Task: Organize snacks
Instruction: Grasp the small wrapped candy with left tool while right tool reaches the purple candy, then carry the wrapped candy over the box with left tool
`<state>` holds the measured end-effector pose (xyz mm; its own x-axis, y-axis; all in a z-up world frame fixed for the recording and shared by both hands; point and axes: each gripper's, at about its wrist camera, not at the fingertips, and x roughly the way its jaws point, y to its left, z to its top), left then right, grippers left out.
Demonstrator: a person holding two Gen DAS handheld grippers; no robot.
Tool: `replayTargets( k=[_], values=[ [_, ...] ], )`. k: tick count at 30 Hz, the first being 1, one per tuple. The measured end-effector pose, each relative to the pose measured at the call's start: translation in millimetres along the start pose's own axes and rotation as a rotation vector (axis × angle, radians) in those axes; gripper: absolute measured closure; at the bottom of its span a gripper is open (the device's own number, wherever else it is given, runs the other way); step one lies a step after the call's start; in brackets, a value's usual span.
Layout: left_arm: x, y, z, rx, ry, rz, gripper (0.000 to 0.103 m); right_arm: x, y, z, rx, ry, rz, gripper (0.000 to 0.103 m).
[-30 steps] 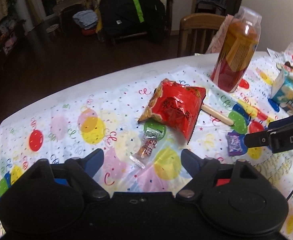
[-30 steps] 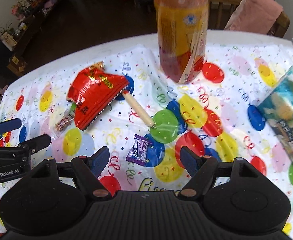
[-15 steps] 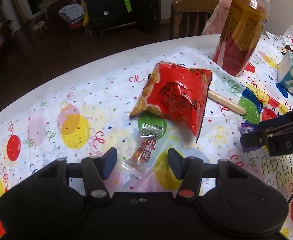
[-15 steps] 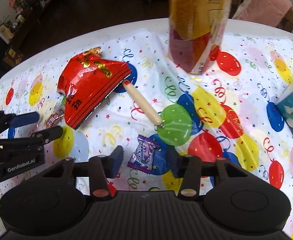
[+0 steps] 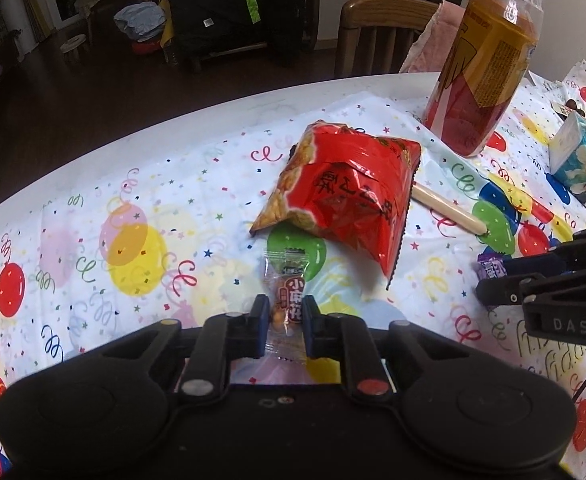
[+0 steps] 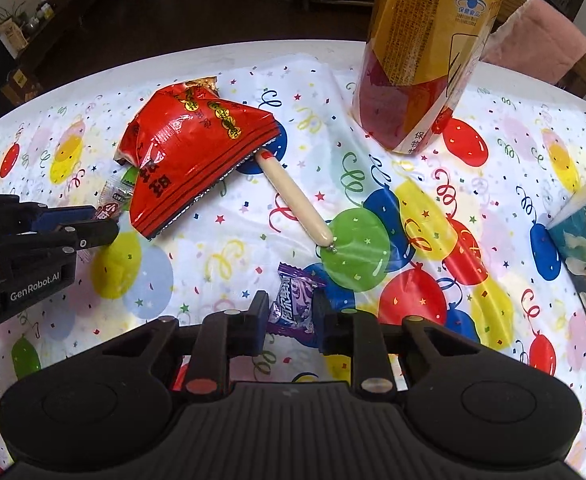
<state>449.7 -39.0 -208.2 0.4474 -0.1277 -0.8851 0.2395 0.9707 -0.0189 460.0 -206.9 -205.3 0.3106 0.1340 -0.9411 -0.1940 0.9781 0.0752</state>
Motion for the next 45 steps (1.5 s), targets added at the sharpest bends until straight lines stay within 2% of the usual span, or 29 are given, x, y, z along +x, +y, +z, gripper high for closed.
replayTargets(
  k=[10,17,24,36,45],
  values=[
    [-26,3,-11,-0.056,0.020,-0.004,0.090,-32,-7,-17,0.002,-0.012,0.055,0.083],
    [-61,-1,-21,-0.086,0.019,-0.004,0.090,-71,-11,-37,0.002,-0.029,0.090,0.083],
    [-108,-11,-34,-0.086,-0.022,-0.010,0.090,-119,-9,-64,-0.018,-0.061,0.107,0.083],
    [-187,-29,-76,-0.086,-0.053,-0.040,0.090,-199,0,-115,-0.038,-0.109,0.135,0.083],
    [-235,-39,-117,-0.049,-0.092,-0.066,0.090,-236,22,-164,-0.054,-0.121,0.151,0.083]
  ],
)
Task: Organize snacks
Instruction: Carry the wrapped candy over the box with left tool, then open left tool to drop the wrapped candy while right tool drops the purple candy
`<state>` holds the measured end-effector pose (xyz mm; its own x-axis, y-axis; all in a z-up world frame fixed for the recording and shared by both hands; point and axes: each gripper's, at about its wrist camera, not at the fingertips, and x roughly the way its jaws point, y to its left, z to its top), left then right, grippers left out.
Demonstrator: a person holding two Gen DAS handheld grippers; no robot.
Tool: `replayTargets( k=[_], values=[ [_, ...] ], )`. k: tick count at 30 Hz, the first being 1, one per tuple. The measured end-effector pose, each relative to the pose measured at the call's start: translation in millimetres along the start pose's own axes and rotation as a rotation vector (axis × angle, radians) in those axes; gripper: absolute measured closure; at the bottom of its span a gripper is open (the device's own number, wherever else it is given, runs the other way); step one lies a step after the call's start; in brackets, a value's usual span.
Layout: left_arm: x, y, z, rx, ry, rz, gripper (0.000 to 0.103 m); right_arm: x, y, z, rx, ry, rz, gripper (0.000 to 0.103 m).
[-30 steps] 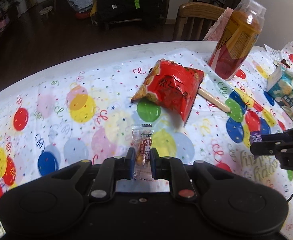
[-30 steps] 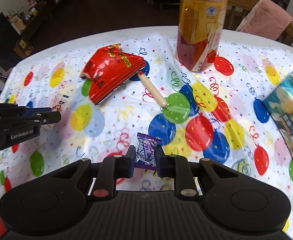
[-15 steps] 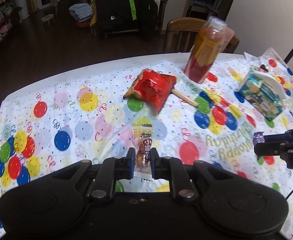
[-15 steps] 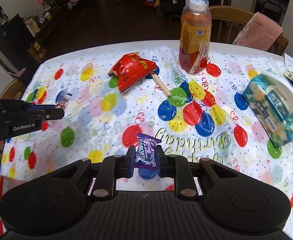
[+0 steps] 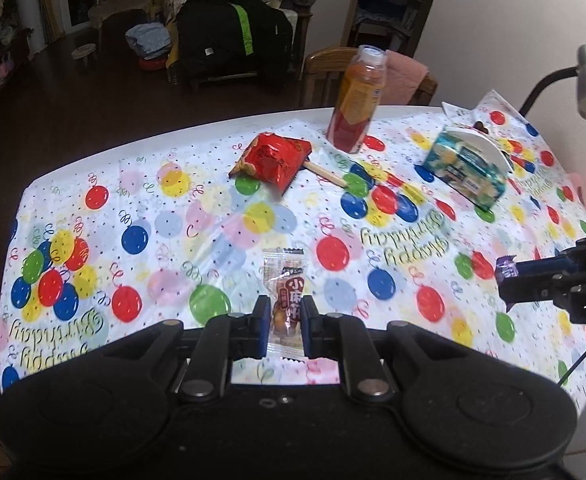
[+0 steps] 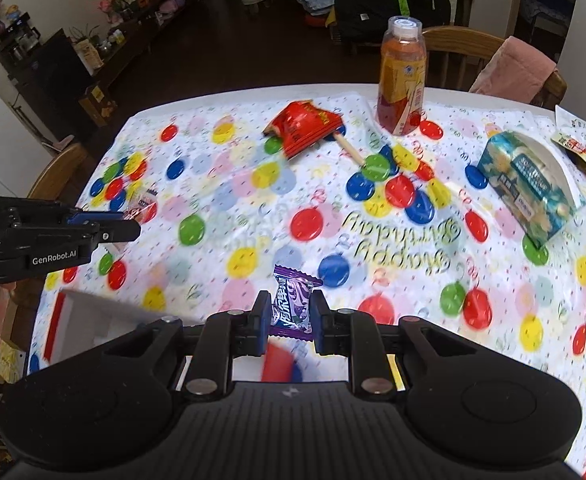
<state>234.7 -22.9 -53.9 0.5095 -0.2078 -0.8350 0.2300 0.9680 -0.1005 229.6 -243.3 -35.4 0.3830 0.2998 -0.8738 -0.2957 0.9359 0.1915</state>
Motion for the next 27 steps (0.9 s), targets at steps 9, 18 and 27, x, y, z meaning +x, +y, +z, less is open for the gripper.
replayTargets(
  k=[9,18,27],
  values=[
    [-33,-2,-45,0.014,-0.006,-0.026,0.090,-14,35,-46,-0.021,0.025,0.038,0.083],
    [-45,-5,-93,0.021,0.040,-0.061,0.090,-9,67,-78,-0.034,0.059,0.076,0.083],
    [-33,-3,-141,0.007,0.122,-0.079,0.090,25,94,-108,-0.066,0.116,0.082,0.083]
  ],
)
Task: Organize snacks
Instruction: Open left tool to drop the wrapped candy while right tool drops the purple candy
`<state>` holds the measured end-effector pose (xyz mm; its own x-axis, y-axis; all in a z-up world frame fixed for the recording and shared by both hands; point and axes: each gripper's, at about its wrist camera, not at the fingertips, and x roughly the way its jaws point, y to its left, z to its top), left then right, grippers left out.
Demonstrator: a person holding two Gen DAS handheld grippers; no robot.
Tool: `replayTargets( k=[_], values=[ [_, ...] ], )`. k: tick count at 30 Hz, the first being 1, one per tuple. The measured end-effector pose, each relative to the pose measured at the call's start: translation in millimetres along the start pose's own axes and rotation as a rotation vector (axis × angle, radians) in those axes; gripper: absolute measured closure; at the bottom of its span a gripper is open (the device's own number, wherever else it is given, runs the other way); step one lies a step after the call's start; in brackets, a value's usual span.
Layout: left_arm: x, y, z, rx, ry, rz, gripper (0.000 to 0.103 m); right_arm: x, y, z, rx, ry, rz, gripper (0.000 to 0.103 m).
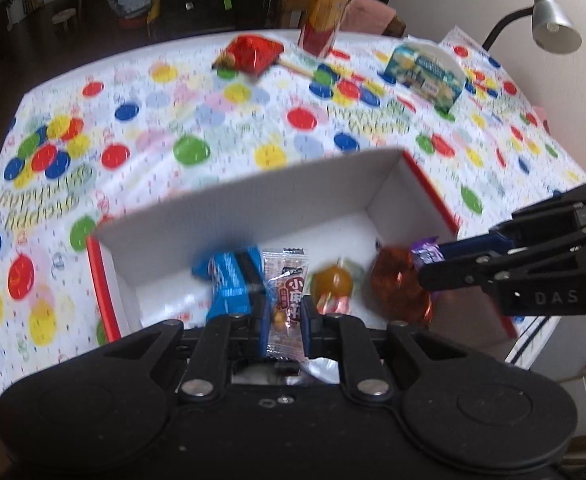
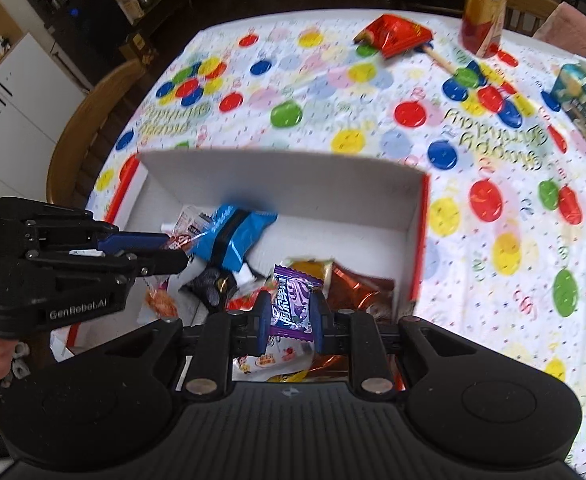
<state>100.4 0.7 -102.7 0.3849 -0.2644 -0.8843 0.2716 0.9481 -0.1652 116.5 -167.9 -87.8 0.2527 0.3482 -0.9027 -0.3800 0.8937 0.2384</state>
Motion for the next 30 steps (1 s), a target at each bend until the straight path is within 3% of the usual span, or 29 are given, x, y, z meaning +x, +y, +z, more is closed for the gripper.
replayTargets(
  k=[12,30],
  values=[
    [27,-1,-37,0.014,0.082,-0.004,0.090,43,19,-17,-0.037,0.056,-0.018,0.083],
    [47,6,-49,-0.017,0.150,-0.017,0.090,66,28,-30,-0.040,0.110,-0.012,0.083]
  ],
)
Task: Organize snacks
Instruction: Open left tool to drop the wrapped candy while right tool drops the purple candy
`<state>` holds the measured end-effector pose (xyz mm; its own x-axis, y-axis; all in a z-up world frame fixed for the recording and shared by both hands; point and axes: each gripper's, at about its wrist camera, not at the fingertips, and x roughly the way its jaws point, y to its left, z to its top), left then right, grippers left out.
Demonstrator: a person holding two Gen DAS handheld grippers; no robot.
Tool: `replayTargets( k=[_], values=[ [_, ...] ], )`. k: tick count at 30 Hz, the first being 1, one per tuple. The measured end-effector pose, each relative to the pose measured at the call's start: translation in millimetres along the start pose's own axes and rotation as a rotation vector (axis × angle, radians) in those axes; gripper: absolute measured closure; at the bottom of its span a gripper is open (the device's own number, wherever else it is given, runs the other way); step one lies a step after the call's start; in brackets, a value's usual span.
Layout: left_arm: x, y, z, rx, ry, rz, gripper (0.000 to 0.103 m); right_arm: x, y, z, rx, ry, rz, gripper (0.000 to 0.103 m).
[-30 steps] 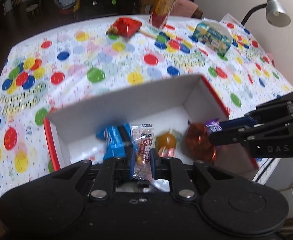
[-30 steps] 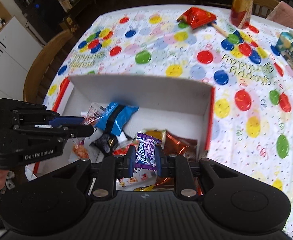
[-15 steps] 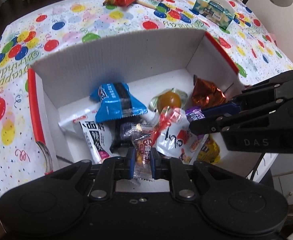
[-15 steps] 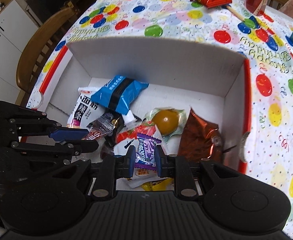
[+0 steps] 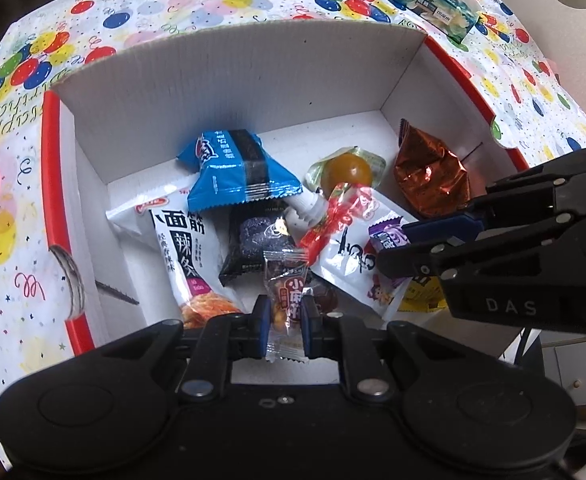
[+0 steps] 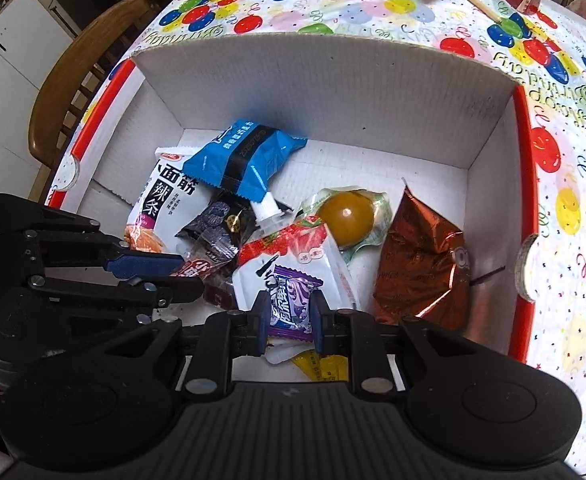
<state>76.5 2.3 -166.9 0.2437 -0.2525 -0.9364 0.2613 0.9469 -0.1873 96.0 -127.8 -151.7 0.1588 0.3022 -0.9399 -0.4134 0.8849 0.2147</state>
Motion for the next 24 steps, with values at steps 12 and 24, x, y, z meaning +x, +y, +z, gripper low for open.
replayTargets(
  k=[12,24],
  values=[
    [-2,3,-3,-0.011,-0.009,-0.014,0.080,-10,0,1,0.010,-0.004,0.010,0.075],
    [-38,-5,-1,0.014,-0.092,-0.031,0.049,-53,-6,-3,0.022,-0.068,0.067,0.073]
  ],
)
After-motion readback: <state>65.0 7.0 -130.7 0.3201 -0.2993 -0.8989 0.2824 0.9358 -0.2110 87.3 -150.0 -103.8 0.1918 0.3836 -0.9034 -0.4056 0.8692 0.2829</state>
